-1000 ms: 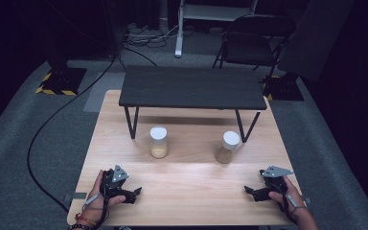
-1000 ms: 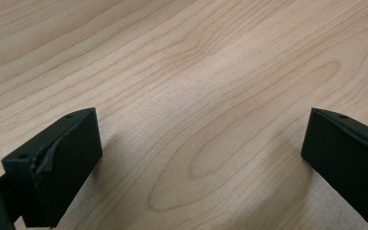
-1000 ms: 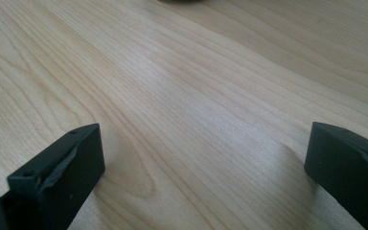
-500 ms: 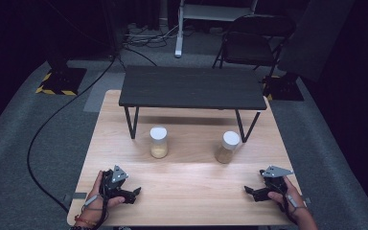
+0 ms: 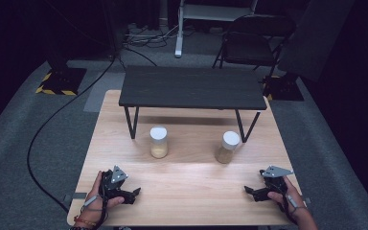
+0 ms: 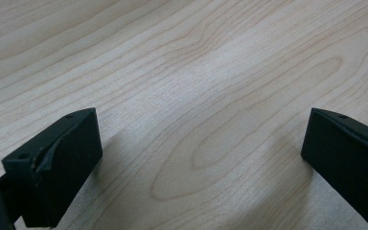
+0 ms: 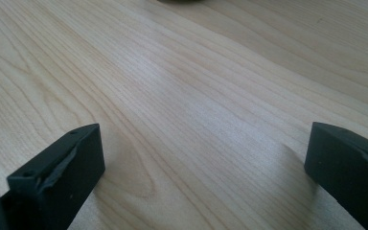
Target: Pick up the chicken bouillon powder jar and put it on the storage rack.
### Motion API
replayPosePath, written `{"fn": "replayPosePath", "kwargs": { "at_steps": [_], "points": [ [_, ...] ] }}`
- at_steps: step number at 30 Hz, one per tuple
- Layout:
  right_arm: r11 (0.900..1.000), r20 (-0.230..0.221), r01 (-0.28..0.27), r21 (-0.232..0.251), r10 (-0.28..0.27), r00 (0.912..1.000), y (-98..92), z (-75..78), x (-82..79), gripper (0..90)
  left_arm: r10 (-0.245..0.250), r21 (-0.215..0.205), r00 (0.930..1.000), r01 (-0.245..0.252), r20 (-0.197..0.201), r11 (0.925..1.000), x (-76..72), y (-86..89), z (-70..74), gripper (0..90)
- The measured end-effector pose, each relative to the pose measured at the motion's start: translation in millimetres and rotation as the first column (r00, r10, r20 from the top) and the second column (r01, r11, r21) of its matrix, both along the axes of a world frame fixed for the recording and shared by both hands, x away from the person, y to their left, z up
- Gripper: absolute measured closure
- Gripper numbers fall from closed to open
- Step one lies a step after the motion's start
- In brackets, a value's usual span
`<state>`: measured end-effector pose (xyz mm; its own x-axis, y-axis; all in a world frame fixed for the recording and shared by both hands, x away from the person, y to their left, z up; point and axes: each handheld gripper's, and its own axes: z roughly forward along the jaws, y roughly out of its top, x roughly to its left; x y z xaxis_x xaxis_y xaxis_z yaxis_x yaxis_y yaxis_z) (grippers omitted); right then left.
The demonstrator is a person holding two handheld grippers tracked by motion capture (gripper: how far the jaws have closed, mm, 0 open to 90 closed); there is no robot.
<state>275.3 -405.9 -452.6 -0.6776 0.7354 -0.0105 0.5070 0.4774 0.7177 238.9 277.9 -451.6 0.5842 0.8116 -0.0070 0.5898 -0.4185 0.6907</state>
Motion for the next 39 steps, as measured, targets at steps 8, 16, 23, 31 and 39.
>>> {"fn": "replayPosePath", "kwargs": {
  "at_steps": [8,16,23,31,39],
  "points": [
    [1.0,0.0,0.0,0.0,0.0,1.0,0.0,0.0,0.0,0.0,0.019,0.005,0.9998,-0.019,0.0,0.9998,-2.3,-2.5,0.8,0.7],
    [1.0,0.0,0.0,0.0,0.0,1.0,0.0,0.0,0.0,0.0,0.062,0.011,0.9973,-0.062,0.039,0.998,-9.7,-8.3,3.6,2.5],
    [1.0,0.0,0.0,0.0,0.0,1.0,0.0,0.0,0.0,0.0,0.103,0.021,0.99,-0.106,0.096,0.9942,-18.5,-14.3,6.1,2.7],
    [1.0,0.0,0.0,0.0,0.0,1.0,0.0,0.0,0.0,0.0,0.111,0.017,0.9828,-0.115,0.148,0.9932,-27.0,-16.2,8.7,2.6],
    [1.0,0.0,0.0,0.0,0.0,1.0,-0.1,0.0,0.0,0.0,0.126,0.021,0.973,-0.133,0.193,0.9909,-34.6,-19.4,10.6,2.6]
  ]
}}
